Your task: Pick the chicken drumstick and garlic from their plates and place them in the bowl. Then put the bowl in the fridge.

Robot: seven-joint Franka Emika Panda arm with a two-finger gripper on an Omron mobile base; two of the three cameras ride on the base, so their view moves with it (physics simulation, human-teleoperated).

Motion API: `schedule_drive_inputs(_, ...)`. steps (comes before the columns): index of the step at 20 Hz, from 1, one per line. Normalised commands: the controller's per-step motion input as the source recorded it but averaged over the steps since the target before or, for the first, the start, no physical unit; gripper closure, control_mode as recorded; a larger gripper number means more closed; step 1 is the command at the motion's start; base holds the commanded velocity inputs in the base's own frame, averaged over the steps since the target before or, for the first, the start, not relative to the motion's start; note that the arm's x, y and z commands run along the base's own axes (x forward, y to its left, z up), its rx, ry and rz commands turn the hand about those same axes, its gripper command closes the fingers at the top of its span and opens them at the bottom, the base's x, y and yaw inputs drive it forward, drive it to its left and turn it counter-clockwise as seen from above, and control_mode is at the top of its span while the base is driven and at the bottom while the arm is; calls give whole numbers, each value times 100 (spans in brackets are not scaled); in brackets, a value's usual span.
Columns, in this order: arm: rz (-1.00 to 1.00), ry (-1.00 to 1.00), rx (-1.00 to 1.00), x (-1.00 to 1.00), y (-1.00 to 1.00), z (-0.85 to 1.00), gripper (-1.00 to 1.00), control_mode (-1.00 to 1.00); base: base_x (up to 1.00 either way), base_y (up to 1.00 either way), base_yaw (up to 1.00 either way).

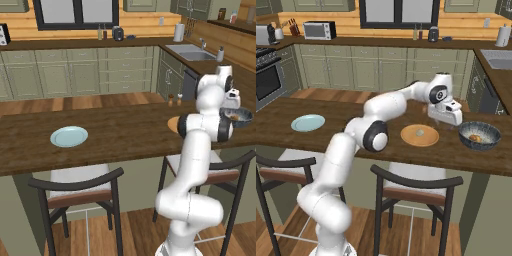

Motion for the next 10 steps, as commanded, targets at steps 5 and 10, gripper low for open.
schedule_drive_inputs(5,6,-14,7,-51,46,-46,-100,-100,0,0,0)
schedule_drive_inputs(10,15,-6,8,17,45,-1,-100,-100,0,0,0)
